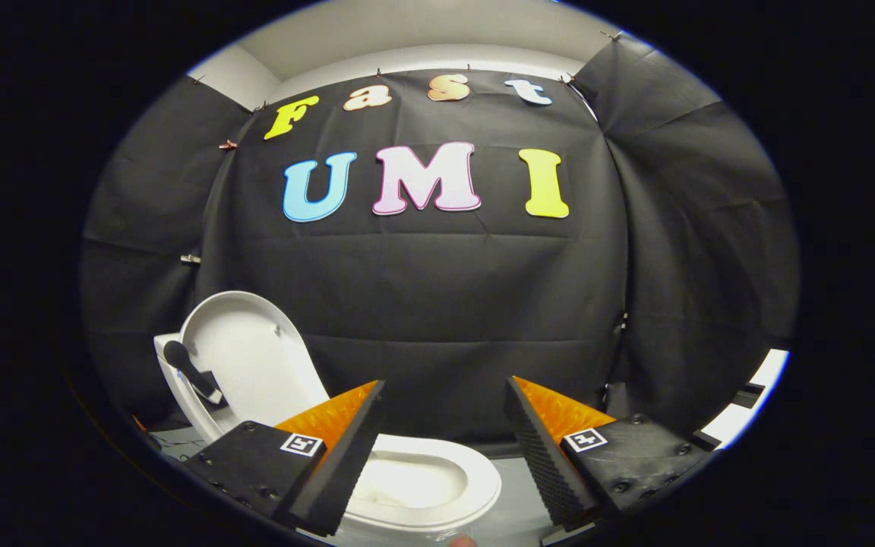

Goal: Open the toilet lid.

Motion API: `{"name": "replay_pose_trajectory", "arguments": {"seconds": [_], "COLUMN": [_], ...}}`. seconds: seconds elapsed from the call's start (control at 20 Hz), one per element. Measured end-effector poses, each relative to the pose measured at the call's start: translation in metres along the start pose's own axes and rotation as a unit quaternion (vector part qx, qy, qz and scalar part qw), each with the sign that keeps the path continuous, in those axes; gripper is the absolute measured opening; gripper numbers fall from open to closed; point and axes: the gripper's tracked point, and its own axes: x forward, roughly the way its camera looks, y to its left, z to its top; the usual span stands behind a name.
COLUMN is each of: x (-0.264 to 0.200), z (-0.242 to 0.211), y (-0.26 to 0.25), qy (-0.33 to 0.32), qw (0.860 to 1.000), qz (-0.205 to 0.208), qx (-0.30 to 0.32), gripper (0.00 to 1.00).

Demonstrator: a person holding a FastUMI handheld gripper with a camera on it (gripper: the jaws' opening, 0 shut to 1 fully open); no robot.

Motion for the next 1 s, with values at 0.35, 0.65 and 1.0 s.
{"name": "replay_pose_trajectory", "arguments": {"seconds": [0.35, 0.65, 1.0], "x": [-0.006, -0.006, -0.003], "z": [0.021, 0.03, 0.025], "y": [-0.01, -0.015, -0.017], "qy": [-0.03, -0.049, -0.04], "qw": [0.999, 0.998, 0.999], "qz": [-0.008, -0.013, -0.016], "qx": [0.017, 0.036, 0.024], "gripper": [0.99, 0.99, 0.99]}}
